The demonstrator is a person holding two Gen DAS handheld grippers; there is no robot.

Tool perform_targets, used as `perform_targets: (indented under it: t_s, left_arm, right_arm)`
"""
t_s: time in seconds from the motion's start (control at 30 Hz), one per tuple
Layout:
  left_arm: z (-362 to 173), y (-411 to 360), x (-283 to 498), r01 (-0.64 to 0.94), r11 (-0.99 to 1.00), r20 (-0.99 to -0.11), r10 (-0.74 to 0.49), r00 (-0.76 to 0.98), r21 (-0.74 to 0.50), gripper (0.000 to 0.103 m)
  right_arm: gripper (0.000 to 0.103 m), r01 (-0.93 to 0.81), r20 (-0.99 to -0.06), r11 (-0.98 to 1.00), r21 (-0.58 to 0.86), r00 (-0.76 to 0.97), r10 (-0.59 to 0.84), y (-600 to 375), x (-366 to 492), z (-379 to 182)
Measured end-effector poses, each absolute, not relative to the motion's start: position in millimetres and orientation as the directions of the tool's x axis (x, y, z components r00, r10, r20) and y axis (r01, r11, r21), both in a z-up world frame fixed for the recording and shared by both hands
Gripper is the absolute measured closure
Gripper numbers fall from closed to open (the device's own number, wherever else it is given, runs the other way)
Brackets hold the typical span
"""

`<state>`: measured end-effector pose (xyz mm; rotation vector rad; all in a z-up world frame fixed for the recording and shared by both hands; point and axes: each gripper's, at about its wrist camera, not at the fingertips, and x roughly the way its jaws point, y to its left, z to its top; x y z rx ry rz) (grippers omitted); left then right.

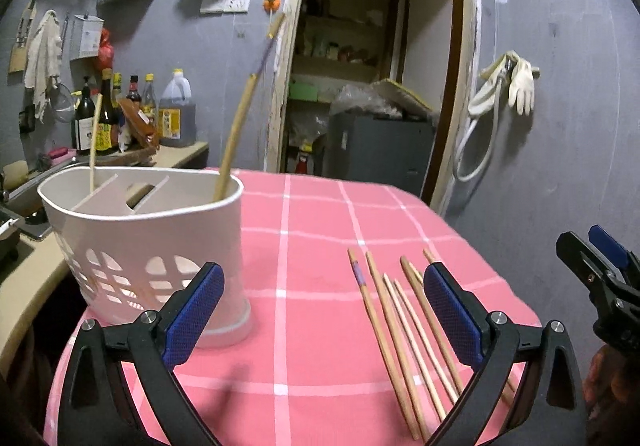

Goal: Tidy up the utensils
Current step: 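Move both tools back down to the remaining chopsticks, then grasp a chopstick with the left gripper while the right gripper grasps another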

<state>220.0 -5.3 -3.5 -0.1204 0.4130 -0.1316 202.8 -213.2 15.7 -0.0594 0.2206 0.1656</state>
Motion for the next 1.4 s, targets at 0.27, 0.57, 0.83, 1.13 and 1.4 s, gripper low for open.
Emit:
perform_targets:
  t_s: [0.27,0.57,0.83,1.13,1.4]
  left_arm:
    - [-18,-17,235,0.158,0.980,-0.466,-0.195,0.863,-0.119,0.006]
    - [-35,-26,259,0.183,0.974,-0.573,-0.225,0.788,-0.131,0.036]
    - [-49,-30,287,0.194,0.965,-0.669,-0.261,0.696,-0.176,0.060]
    - [-56,-35,317,0.194,0.960,-0.723,-0.278,0.632,-0.200,0.075]
    - [-61,-39,328,0.202,0.956,-0.748,-0.291,0.597,-0.211,0.080]
  right_arm:
    - [0.014,-0.191,-0.359,0.981,-0.029,0.918,0.168,-212,226,4]
    - [0.052,-0.201,-0.527,0.979,0.022,0.830,0.182,-216,257,-13]
    - [0.073,-0.238,-0.646,0.970,0.045,0.734,0.210,-214,288,-28]
    - [0.084,-0.264,-0.730,0.963,0.048,0.649,0.214,-207,325,-43]
    - [0.085,-0.271,-0.780,0.959,0.086,0.580,0.234,-206,340,-55]
